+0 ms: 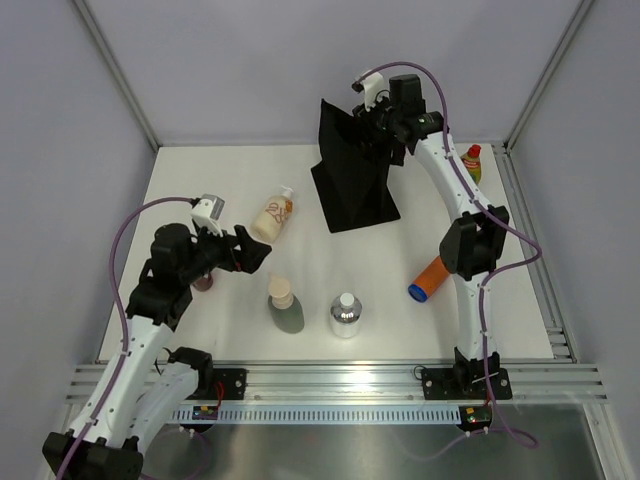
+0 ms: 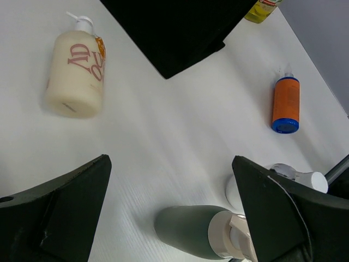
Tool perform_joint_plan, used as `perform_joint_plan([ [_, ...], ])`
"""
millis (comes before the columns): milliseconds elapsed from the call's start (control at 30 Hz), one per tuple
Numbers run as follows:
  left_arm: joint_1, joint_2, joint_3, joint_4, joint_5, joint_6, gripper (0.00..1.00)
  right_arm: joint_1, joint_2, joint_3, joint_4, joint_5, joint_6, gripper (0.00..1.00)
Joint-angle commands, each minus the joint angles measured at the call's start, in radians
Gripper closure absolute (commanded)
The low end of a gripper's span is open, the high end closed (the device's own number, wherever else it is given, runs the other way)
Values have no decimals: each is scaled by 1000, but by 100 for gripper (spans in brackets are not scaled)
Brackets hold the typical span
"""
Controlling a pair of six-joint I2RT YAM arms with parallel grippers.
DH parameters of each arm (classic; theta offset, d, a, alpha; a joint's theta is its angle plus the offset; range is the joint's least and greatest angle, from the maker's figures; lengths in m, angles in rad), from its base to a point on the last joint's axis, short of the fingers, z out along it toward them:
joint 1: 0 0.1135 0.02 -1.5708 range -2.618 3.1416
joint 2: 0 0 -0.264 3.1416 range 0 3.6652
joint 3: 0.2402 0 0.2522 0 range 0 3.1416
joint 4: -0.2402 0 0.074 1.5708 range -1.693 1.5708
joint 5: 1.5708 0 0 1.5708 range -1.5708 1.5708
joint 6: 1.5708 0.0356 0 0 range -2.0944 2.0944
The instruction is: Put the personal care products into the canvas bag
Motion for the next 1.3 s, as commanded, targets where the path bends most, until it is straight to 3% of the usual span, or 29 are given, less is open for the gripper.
perform_joint_plan([
  [0,-3,-39,19,6,31,16,1,-8,-45,-4,92,110,-19,95],
  [233,-3,-29,18,21,45,7,1,-22,-46,-66,78,118,-5,84],
  [300,-3,-32,19,20,48,10,1,-25,-39,-66,71,90,13,66],
  [367,-3,-33,19,15,51,10,1,-25,-33,-67,61,75,35,57],
  [400,-3,-32,22,10,57,10,1,-27,-33,-66,58,58,41,40],
  [500,-3,-25,32,-3,59,-5,1,-27,-42,-61,54,29,78,15],
  [533,-3,-22,35,-8,56,-17,1,-28,-46,-52,48,19,94,12],
  [733,-6,-27,82,-106,-51,-85,1,-39,-120,-1,12,-76,159,1],
  [867,-63,-53,117,-169,-134,-122,1,-60,-221,43,-40,-204,187,1],
  [967,-141,-90,148,-209,-226,-151,1,-79,-279,69,-136,-331,164,1],
  [1033,-176,-105,168,-230,-249,-184,1,-83,-302,85,-283,-416,60,1],
  [1100,-221,-113,171,-256,-243,-215,1,-92,-390,44,-381,-584,-29,1],
  [1167,-284,-121,171,-301,-255,-250,1,-97,-533,-117,-415,-710,-150,1],
  [1267,-402,-154,150,-370,-382,-309,1,-97,-722,-350,-437,-737,-221,1],
])
